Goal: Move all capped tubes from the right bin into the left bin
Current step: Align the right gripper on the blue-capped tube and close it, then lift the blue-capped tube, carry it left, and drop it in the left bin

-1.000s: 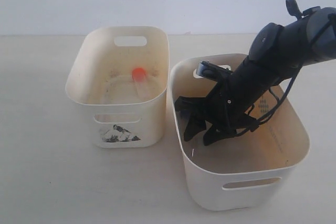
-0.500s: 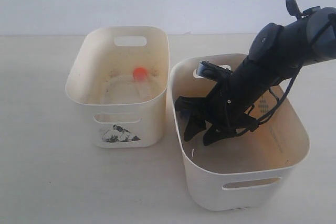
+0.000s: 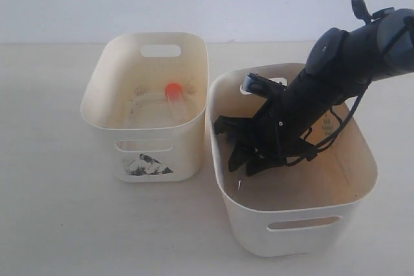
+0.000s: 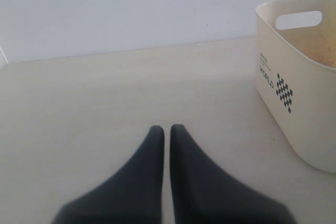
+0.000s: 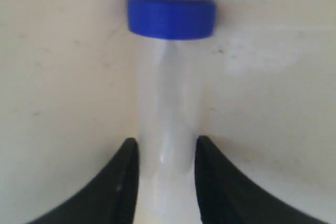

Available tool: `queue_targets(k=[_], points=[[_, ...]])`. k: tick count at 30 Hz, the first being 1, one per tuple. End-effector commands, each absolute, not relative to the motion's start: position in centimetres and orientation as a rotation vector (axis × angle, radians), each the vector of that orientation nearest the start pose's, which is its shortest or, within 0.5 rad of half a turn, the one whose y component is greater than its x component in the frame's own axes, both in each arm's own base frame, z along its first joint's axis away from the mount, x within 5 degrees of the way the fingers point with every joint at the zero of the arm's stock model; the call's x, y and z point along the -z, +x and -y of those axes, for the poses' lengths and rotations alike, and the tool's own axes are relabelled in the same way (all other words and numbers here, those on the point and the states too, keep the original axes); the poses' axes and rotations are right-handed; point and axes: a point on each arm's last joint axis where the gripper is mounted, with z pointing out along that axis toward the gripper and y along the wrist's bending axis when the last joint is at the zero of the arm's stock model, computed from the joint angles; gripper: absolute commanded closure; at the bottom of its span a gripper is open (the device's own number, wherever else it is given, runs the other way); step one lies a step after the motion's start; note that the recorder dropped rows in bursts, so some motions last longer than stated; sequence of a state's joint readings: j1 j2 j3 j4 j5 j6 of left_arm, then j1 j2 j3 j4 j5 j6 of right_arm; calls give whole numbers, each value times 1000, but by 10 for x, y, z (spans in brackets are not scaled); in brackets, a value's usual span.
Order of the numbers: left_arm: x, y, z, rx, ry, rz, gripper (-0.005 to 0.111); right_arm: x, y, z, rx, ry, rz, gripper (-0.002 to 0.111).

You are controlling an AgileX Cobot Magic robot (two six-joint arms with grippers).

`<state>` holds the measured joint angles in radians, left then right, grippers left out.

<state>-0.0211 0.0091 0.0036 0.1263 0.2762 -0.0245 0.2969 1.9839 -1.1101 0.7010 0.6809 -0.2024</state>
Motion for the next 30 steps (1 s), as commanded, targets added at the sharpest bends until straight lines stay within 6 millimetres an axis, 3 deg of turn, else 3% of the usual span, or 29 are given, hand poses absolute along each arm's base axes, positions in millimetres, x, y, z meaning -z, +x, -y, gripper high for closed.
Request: queue_targets(k=[1,3,13,22,30], points=[[-189,56,-2,-71,65,-1750,102,-114,337,-134,-623,9,-2977,98],[-189,56,-2,-71,65,-1750,102,-114,337,-134,-623,9,-2977,109],[-189,56,-2,-71,65,-1750,102,-116,337,-134,-627,67,-2972,108],[-189,56,-2,-71,65,-1750,102,-154,336,-134,-663,56,-2879,108],[-189,56,-2,-71,65,-1750,102,-175,332,-133,-683,30,-2833,108]])
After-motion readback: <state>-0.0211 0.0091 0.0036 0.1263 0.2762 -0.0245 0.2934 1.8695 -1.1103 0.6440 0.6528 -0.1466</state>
